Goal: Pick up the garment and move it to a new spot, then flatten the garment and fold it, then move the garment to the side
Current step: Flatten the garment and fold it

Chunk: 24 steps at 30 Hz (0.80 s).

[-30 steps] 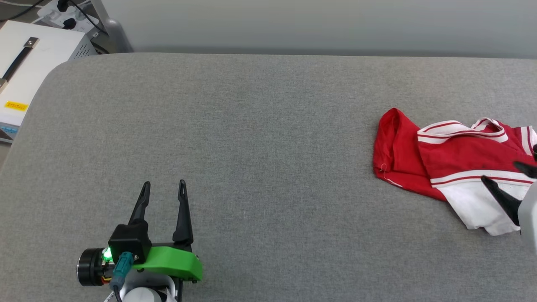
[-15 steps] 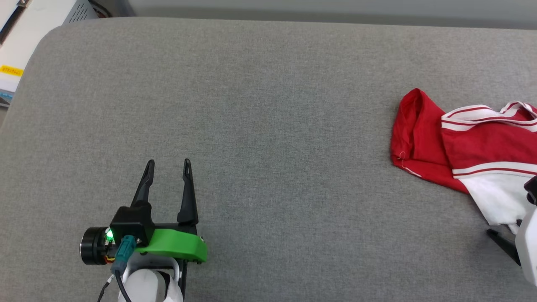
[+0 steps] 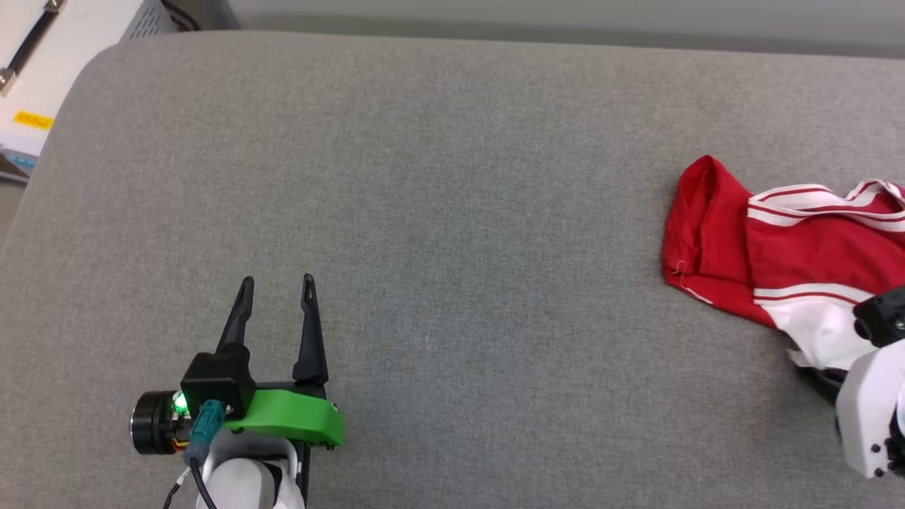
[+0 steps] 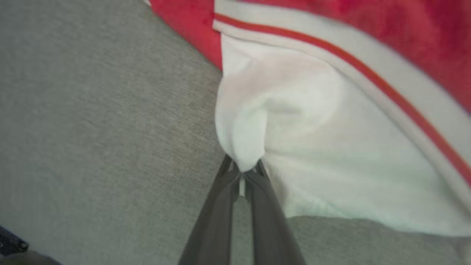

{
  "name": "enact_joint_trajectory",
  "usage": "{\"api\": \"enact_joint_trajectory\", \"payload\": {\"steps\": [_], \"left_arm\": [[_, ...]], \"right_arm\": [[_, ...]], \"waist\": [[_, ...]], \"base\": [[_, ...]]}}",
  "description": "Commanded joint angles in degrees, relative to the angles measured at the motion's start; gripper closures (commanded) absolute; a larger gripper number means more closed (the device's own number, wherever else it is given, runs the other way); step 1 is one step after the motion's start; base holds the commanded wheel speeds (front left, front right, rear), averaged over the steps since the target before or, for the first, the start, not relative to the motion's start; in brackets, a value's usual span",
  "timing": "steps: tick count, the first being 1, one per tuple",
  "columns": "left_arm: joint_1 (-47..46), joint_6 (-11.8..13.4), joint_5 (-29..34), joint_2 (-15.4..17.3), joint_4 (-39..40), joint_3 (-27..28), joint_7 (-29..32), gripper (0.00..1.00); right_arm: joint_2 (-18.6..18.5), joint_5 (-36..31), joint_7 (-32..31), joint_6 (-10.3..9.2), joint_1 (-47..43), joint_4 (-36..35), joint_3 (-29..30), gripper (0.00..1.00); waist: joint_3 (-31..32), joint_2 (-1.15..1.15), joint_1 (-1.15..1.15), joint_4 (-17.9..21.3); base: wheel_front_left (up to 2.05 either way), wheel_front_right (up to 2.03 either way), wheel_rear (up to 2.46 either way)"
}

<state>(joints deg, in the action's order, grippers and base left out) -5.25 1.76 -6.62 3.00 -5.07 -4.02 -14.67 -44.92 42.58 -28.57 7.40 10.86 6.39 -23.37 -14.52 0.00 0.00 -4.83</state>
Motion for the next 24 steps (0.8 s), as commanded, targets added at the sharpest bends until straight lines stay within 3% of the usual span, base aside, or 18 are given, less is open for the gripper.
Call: {"api": "enact_joint_trajectory", "payload": {"steps": [1, 7, 13, 21, 24], "left_arm": [[0.6, 0.2, 0.1, -0.1, 0.2, 0.0, -0.3, 0.00], [1.2, -0.1, 0.7, -0.1, 0.9, 0.4, -0.3, 0.00], [0.9, -0.4, 0.8, -0.1, 1.2, 0.3, -0.3, 0.00], [-1.1, 0.1, -0.3, -0.1, 1.0, -0.8, -0.3, 0.00], [-2.4, 0.6, -1.1, -0.1, 0.8, -1.5, -0.3, 0.00]], "right_arm": [[0.5, 1.3, 0.6, 0.09, -0.6, -2.6, -0.3, 1.00], [0.7, 4.2, 0.9, 0.09, -0.8, -13.6, 2.0, 1.00], [4.1, 5.2, -0.3, 0.09, 5.2, -18.1, -1.0, 1.00], [11.4, 5.2, -1.5, 0.09, 22.3, -12.2, -14.1, 1.00], [17.7, 6.3, -1.0, 0.09, 32.9, -4.6, -23.3, 1.00]], "waist": [[2.0, 0.00, 0.00, 0.9], [3.3, 0.00, 0.00, 0.4], [2.5, 0.00, 0.00, -1.5], [-1.1, 0.00, 0.00, -4.8], [-3.6, 0.00, 0.00, -6.1]], "base": [[0.00, 0.00, 0.00], [0.00, 0.00, 0.00], [0.00, 0.00, 0.00], [0.00, 0.00, 0.00], [0.00, 0.00, 0.00]]}}
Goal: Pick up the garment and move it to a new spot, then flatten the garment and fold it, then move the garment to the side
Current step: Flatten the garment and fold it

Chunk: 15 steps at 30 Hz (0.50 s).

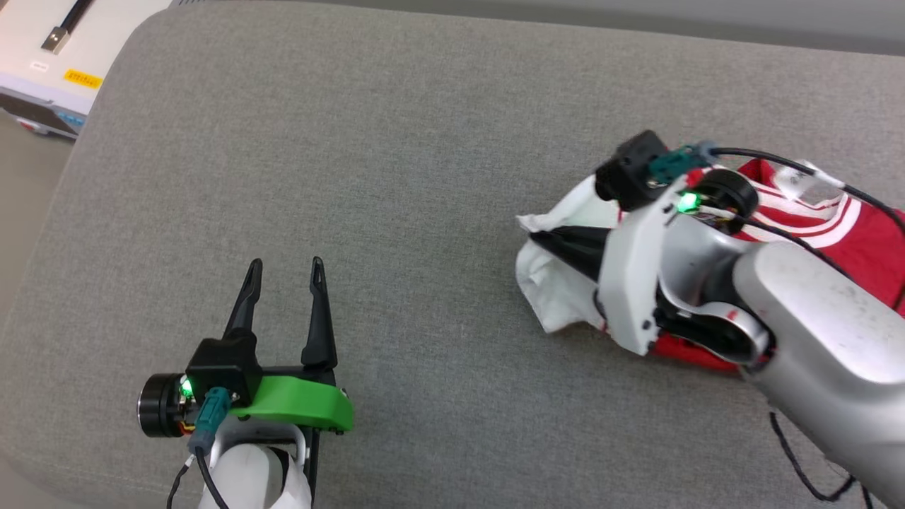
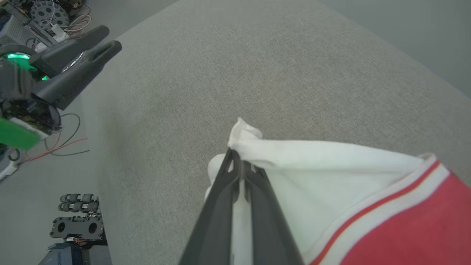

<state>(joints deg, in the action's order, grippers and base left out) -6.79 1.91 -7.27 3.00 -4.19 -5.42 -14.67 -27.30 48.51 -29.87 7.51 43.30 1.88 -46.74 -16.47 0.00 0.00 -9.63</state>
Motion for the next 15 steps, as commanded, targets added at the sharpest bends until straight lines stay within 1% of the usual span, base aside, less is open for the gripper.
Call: {"api": "enact_joint_trajectory", "payload": {"steps": [1, 4, 8, 11, 12, 15], "left_arm": [[-1.1, 0.6, -0.6, -0.1, -0.1, -0.2, -0.3, 0.00], [-1.9, 0.9, -1.0, -0.1, 0.1, -0.7, -0.3, 0.00], [-3.1, 1.3, -1.4, -0.1, 0.3, -1.2, -0.3, 0.00], [-3.9, 1.7, -1.6, -0.1, 0.3, -1.8, -0.3, 0.00], [-4.6, 1.9, -1.9, -0.1, 0.2, -2.2, -0.3, 0.00], [-5.0, 2.1, -2.2, -0.1, 0.0, -2.5, -0.3, 0.00]], "right_arm": [[1.6, 0.8, 0.6, -0.02, 2.6, 1.9, -1.9, 1.00], [5.8, 1.1, 2.2, -0.02, 8.2, 7.9, -7.2, 1.00], [10.4, 2.9, 4.0, -0.02, 12.7, 16.8, -12.6, 1.00], [12.0, 3.3, 4.0, -0.02, 14.4, 23.4, -17.0, 1.00], [12.9, 3.9, 4.3, -0.02, 15.0, 30.1, -20.9, 1.00], [13.5, 4.4, 5.6, -0.02, 15.2, 34.3, -23.4, 1.00]], "waist": [[-2.1, 0.00, 0.00, -1.4], [-3.7, 0.00, 0.00, -2.0], [-5.6, 0.00, 0.00, -2.6], [-6.7, 0.00, 0.00, -3.0], [-7.5, 0.00, 0.00, -3.3], [-7.9, 0.00, 0.00, -3.3]], "base": [[0.00, 0.00, 0.00], [0.00, 0.00, 0.00], [0.00, 0.00, 0.00], [0.00, 0.00, 0.00], [0.00, 0.00, 0.00], [0.00, 0.00, 0.00]]}}
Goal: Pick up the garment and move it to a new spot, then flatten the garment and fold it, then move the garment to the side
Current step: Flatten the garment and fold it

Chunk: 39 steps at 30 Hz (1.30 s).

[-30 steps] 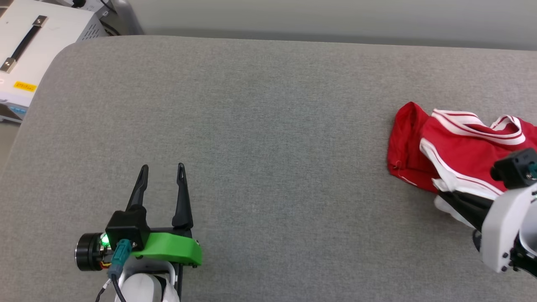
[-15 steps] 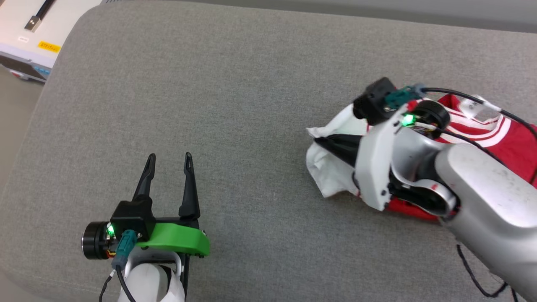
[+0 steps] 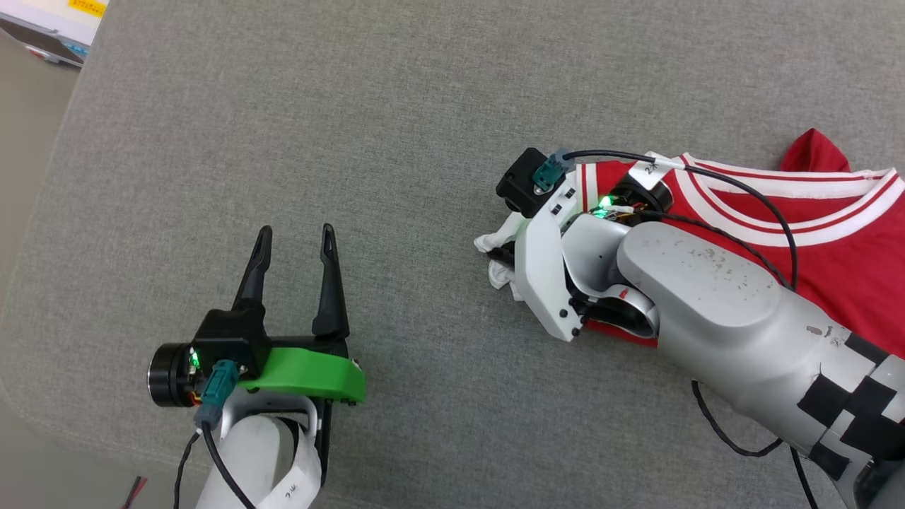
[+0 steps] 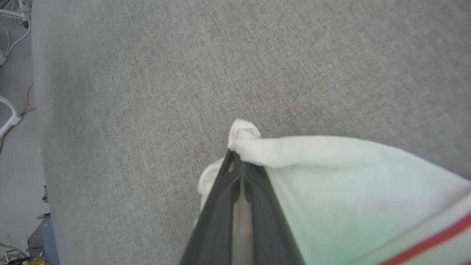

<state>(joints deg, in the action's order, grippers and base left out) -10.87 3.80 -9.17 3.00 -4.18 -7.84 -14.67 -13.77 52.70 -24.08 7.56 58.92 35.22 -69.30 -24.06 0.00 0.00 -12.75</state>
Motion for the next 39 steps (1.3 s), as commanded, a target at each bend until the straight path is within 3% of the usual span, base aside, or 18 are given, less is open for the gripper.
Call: {"api": "enact_joint_trajectory", "payload": {"steps": [1, 4, 5, 13, 17, 20, 25, 32, 39], "left_arm": [[-1.0, 0.3, -0.3, -0.1, -0.2, 0.0, -0.3, 0.00], [-0.8, 0.4, -0.2, -0.1, -0.6, 0.3, -0.3, 0.00], [-0.7, 0.4, -0.1, -0.1, -0.7, 0.4, -0.3, 0.00], [1.8, -0.4, 1.8, -0.1, -0.4, 3.4, -0.3, 0.00], [3.2, -1.2, 2.9, -0.1, 0.0, 5.1, -0.3, 0.00], [4.0, -1.8, 3.6, -0.1, 0.3, 5.8, -0.3, 0.00], [5.1, -2.9, 4.6, -0.1, 0.8, 6.9, -0.3, 0.00], [5.4, -5.2, 5.0, 1.0, 0.9, 8.7, -0.3, 0.00], [5.2, -7.1, 4.8, 1.9, 0.2, 9.8, -0.3, 0.00]], "right_arm": [[0.1, 0.5, 0.5, -0.08, -0.3, 1.8, -1.5, 1.00], [0.1, 1.8, 4.1, -0.08, -0.1, 2.3, -2.2, 0.99], [-0.1, 2.2, 6.4, -0.08, 0.2, 2.0, -2.3, 0.00], [-6.4, 4.4, 23.9, -0.08, -2.0, -4.9, -0.9, 0.00], [-10.1, 2.8, 32.5, -0.08, -4.6, -6.7, 2.7, 0.00], [-12.1, -2.0, 37.3, -0.08, -7.3, -5.6, 6.9, 0.00], [-11.8, -10.9, 39.0, -0.08, -14.5, -5.7, 21.2, 0.00], [-7.1, -28.1, 39.1, -0.08, -31.6, -16.2, 46.1, 0.00], [-2.3, -37.9, 39.1, -0.08, -44.1, -24.3, 59.7, 0.00]], "waist": [[-0.3, 0.00, 0.00, -0.1], [0.6, 0.00, 0.00, 0.3], [1.1, 0.00, 0.00, 0.5], [6.8, 0.00, 0.00, 3.2], [9.0, 0.00, 0.00, 5.0], [10.4, 0.00, 0.00, 6.2], [12.4, 0.00, 0.00, 8.0], [14.9, 0.00, 0.00, 9.9], [16.5, 0.00, 0.00, 11.6]], "base": [[0.00, 0.00, 0.00], [0.00, 0.00, 0.00], [0.00, 0.00, 0.00], [0.00, 0.00, 0.00], [0.00, 0.00, 0.00], [0.00, 0.00, 0.00], [0.00, 0.00, 0.00], [0.00, 0.00, 0.00], [0.00, 0.00, 0.00]]}}
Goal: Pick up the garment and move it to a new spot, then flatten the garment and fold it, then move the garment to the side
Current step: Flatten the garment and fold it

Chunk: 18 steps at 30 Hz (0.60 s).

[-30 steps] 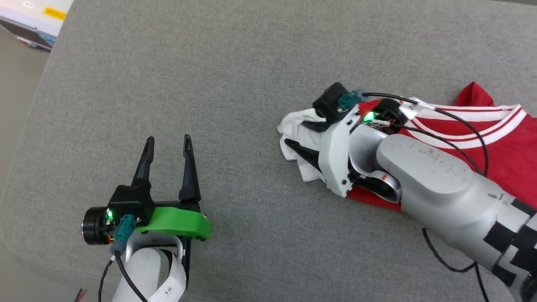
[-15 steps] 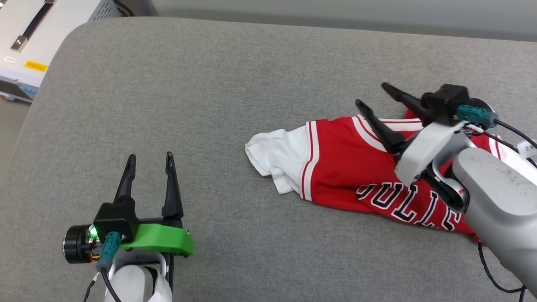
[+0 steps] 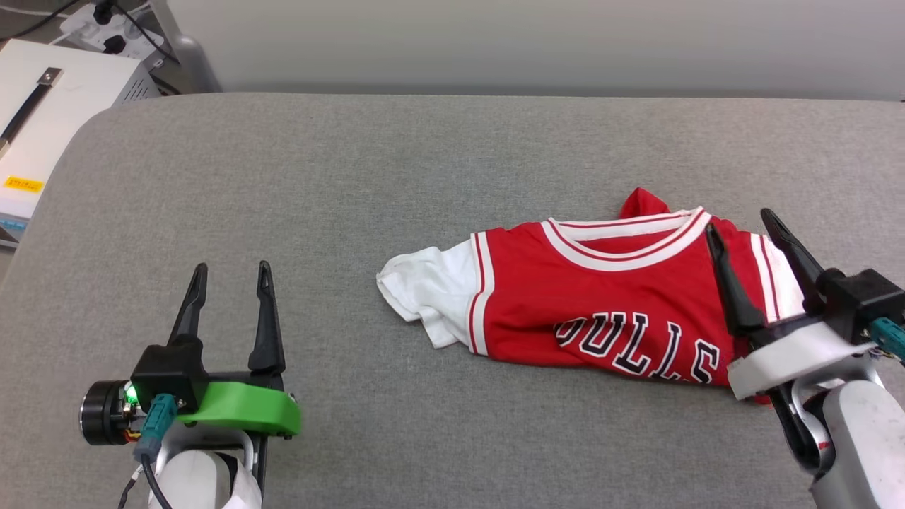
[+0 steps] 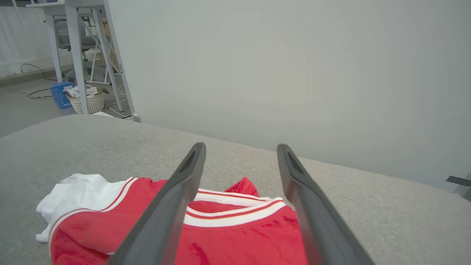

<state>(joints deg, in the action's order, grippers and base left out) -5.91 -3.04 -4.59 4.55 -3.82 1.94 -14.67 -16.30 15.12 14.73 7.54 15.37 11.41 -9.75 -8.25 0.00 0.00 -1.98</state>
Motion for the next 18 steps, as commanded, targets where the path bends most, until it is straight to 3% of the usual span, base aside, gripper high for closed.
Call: {"api": "enact_joint_trajectory", "payload": {"steps": [1, 5, 9, 13, 18], "left_arm": [[0.1, -0.6, 0.2, 0.3, -0.3, 0.0, -0.3, 0.00], [-1.3, -1.9, -0.1, 1.0, -1.0, -0.9, -0.3, 0.00], [-6.1, -3.6, -1.6, 3.7, -3.7, -3.4, 1.0, 0.00], [-13.8, -4.3, -5.4, 7.7, -5.2, -7.8, 9.2, 0.00], [-24.4, -4.4, -13.8, 15.2, -4.8, -17.9, 22.3, 0.00]], "right_arm": [[1.0, -1.0, 0.3, -0.05, -1.9, -1.5, 1.6, 0.00], [3.0, -3.0, 0.3, -0.05, -6.3, -4.7, 5.5, 0.00], [4.5, -4.0, 0.3, -0.05, -9.0, -8.2, 8.1, 0.00], [4.7, -6.5, 0.3, -0.05, -10.1, -11.3, 8.7, 0.00], [5.2, -6.8, 0.3, -0.05, -9.7, -12.6, 8.7, 0.00]], "waist": [[0.9, 0.00, 0.00, 1.0], [1.2, 0.00, 0.00, 1.4], [0.8, 0.00, 0.00, 1.6], [-0.4, 0.00, 0.00, 2.1], [-2.5, 0.00, 0.00, 3.1]], "base": [[0.00, 0.00, 0.00], [0.00, 0.00, 0.00], [0.00, 0.00, 0.00], [0.00, 0.00, 0.00], [0.00, 0.00, 0.00]]}}
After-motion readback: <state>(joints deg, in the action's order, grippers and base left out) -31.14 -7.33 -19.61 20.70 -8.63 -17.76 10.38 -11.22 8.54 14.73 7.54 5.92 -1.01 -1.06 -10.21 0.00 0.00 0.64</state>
